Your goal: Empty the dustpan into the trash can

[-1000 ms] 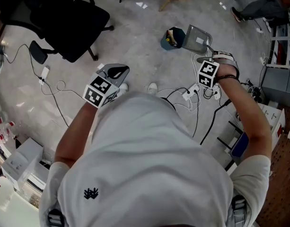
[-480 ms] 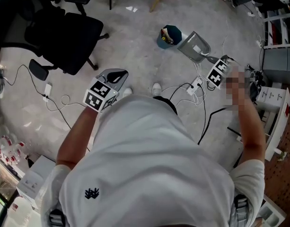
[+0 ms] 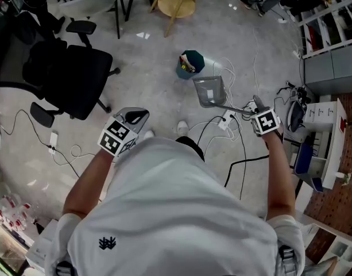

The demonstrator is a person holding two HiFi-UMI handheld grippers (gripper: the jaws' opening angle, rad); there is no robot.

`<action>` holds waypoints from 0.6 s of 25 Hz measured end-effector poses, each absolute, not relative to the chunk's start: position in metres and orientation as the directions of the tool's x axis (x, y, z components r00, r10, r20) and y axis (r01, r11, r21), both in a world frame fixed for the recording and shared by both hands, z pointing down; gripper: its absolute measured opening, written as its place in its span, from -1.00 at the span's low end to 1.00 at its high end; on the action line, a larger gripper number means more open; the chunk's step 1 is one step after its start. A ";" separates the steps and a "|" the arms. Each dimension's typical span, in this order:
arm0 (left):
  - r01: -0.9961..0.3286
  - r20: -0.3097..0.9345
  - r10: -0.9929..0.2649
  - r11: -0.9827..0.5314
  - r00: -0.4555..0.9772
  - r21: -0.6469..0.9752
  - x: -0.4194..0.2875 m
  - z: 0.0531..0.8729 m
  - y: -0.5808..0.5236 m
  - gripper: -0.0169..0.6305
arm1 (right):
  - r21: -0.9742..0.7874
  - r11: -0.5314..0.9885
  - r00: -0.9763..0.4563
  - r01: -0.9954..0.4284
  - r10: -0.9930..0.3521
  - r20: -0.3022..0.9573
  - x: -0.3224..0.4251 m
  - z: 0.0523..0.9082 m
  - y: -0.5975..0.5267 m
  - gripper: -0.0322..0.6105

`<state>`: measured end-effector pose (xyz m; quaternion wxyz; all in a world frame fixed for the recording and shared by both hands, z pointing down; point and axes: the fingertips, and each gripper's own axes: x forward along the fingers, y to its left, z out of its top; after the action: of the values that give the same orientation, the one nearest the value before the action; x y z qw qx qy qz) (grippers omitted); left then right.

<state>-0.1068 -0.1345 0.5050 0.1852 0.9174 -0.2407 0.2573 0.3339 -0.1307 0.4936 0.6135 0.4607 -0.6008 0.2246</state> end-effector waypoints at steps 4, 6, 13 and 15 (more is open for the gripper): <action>-0.511 0.547 -0.334 -0.834 0.768 0.207 -0.100 0.498 -0.136 -0.78 | 0.182 0.316 0.059 -0.931 -0.361 0.931 0.318 0.492 -0.108 -0.64; -0.500 0.546 -0.326 -0.842 0.771 0.204 -0.100 0.498 -0.134 -0.78 | 0.159 0.291 0.031 -0.943 -0.401 0.915 0.303 0.491 -0.101 -0.64; -0.486 0.535 -0.320 -0.850 0.782 0.203 -0.095 0.495 -0.123 -0.78 | 0.153 0.222 0.022 -0.963 -0.501 0.865 0.285 0.487 -0.081 -0.64; -0.490 0.530 -0.324 -0.847 0.783 0.206 -0.098 0.495 -0.121 -0.78 | 0.150 0.201 0.020 -0.968 -0.535 0.845 0.281 0.480 -0.082 -0.64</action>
<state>-0.0983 -0.1210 0.4952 0.1689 0.9290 -0.2192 0.2456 0.2810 -0.0818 0.4799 0.4204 0.5772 -0.6510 0.2576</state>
